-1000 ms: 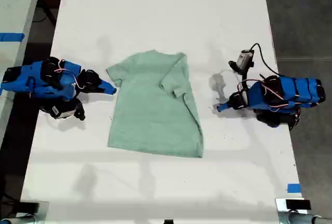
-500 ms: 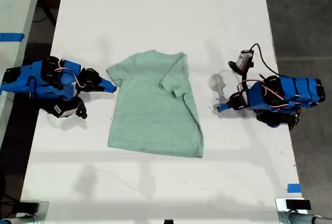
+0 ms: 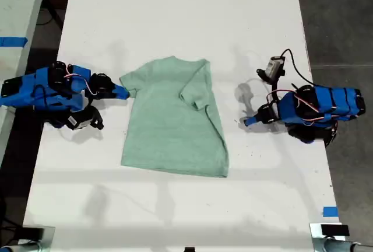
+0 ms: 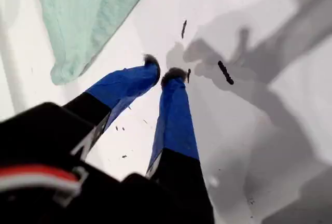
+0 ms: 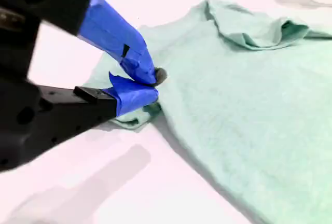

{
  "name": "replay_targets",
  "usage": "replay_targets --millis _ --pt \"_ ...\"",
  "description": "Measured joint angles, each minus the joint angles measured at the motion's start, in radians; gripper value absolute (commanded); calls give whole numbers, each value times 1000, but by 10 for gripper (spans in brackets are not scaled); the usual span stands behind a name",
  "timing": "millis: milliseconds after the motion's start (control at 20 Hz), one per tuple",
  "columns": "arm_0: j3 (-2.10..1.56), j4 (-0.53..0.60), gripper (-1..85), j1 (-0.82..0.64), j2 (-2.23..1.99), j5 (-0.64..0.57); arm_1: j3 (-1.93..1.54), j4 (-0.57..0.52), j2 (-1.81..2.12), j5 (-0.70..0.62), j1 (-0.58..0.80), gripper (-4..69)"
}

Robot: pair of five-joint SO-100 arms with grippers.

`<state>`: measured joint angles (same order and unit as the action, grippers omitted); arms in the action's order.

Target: Fold t shirt

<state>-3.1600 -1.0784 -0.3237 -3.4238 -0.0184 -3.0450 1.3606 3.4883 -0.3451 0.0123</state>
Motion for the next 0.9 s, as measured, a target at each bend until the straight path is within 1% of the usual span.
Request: replay_targets --millis 100,150,250,350,400,450,500,600,700,850,900 --pt "160 -31 121 -91 264 -67 0 0 0 0 0 56" --pt "275 -55 149 -118 437 -78 0 0 0 0 0 54" --pt "560 -117 172 -124 888 -80 0 0 0 0 0 48" --pt "793 -97 193 -152 1264 -140 0 0 0 0 0 43" --pt "831 -112 206 -181 1335 -175 0 0 0 0 0 43" --pt "853 -98 243 -215 1361 -195 0 0 0 0 0 48" --pt "862 -123 267 -245 1364 -206 0 0 0 0 0 50" --pt "862 -169 270 -298 1368 -202 0 0 0 0 0 49" --pt "842 -173 269 -348 1344 -204 0 0 0 0 0 47" --pt "810 -147 260 -407 1353 -235 0 0 0 0 0 47" --pt "798 -123 234 -420 1391 -236 0 0 0 0 0 47"
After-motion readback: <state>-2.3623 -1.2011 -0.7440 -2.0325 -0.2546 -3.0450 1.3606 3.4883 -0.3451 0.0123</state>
